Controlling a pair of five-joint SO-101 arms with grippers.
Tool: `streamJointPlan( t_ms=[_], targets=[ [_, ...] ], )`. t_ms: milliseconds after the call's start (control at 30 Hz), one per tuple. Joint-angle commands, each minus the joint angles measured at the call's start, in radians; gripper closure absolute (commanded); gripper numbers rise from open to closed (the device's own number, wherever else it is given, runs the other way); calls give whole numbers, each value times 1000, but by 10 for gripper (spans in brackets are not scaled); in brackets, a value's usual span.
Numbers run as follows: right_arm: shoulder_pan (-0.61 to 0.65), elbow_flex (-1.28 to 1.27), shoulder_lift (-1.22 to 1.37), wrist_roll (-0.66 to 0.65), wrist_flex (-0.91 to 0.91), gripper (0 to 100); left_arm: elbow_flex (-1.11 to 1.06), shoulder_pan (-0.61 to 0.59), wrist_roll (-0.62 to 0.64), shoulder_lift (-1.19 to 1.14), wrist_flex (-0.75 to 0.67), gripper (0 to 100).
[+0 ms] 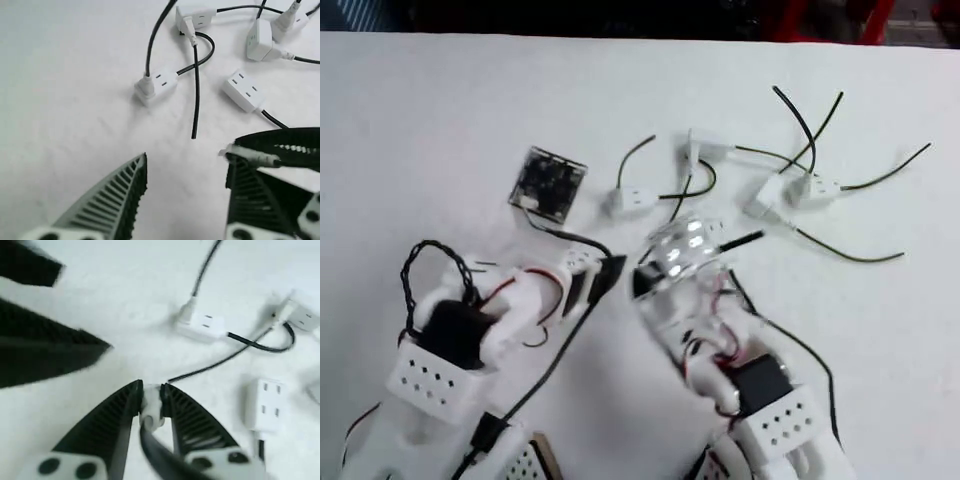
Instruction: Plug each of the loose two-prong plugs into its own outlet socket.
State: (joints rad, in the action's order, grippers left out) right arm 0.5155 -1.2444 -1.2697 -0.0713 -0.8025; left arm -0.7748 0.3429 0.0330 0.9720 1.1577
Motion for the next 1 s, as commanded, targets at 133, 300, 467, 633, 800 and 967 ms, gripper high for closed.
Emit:
streamJointPlan(
  t_ms=[133,300,467,633,800,967],
  targets=[
    [-384,72,-18,60,131,981,104,-15,49,-217,-68,694],
    [-585,72,-24,190,234,981,270,33,117,-487,-66,694],
    [-717,72,-24,310,292,981,443,130,250,-727,-68,694],
    [-803,72,-25,387,325,981,578,228,368,-937,-132,697],
    [-811,72,-25,393,329,981,669,314,377,-1135,-224,698],
    [-811,72,-25,391,328,981,815,338,379,-1325,-238,699]
  ],
)
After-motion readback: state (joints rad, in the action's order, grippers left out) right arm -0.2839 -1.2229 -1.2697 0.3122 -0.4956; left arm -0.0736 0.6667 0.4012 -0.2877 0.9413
